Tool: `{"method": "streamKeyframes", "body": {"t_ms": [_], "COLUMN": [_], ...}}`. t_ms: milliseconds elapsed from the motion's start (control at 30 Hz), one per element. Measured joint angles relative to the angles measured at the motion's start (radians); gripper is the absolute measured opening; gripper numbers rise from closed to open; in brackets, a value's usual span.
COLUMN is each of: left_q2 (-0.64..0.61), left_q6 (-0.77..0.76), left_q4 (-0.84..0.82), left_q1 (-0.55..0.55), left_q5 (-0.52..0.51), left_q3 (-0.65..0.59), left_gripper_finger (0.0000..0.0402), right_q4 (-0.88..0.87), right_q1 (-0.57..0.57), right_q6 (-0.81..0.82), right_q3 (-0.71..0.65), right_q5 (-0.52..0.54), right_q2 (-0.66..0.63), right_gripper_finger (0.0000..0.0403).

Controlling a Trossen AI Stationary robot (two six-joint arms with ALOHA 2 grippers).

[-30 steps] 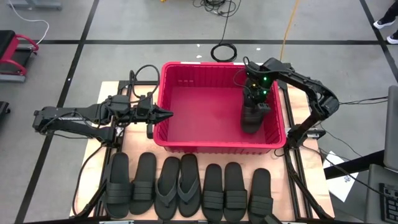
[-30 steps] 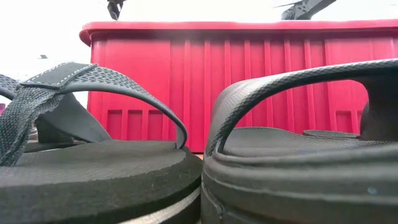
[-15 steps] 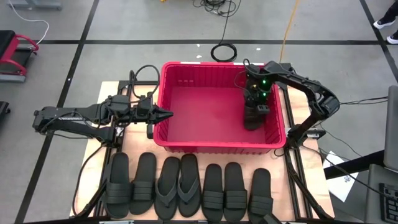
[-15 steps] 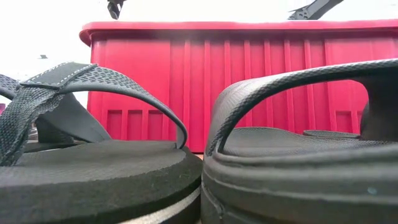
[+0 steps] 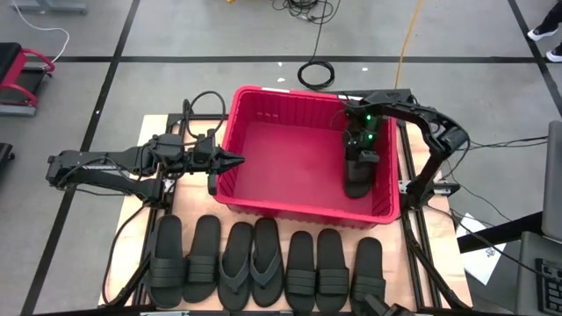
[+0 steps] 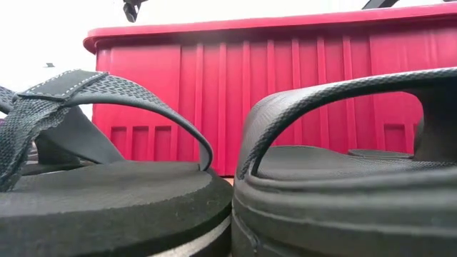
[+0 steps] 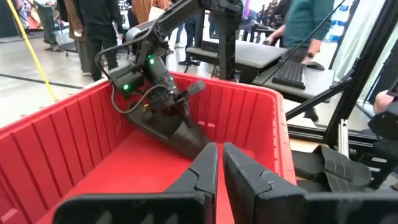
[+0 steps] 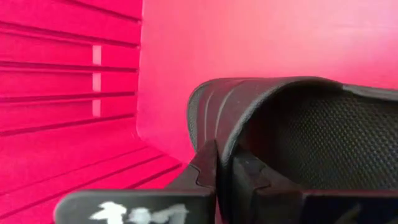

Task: Pick and place slides into bin
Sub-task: Put the slide into the bin

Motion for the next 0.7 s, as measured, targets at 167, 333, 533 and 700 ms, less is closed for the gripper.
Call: {"method": "streamKeyframes", "body": {"t_ms": [167,333,533,700], "left_q2": [0.000,0.000,0.000,0.000], "left_q6": [-0.003,0.002,0.006,0.017], "left_q4": [-0.001,-0.021,-0.050,-0.053], "left_q1": [0.000,0.000,0.000,0.000], "left_q5": [0.000,0.000,0.000,0.000], "left_q3": [0.000,0.000,0.000,0.000], "left_gripper_finger": [0.0026,0.0026,0.0026,0.0026], "right_q4": [0.007,0.013,-0.042,-0.067], "right_q1": [-0.006,-0.021,-0.035,-0.031], "right_q6": [-0.002,0.043,0.088,0.099], "right_q3": [0.000,0.001,0.010,0.035], "right_q5": [-0.089,-0.125,-0.125,-0.131], "right_q2": [0.028,0.033,0.007,-0.052], "right_gripper_finger": [0.0004,0.0004,0.0004,0.0004]}}
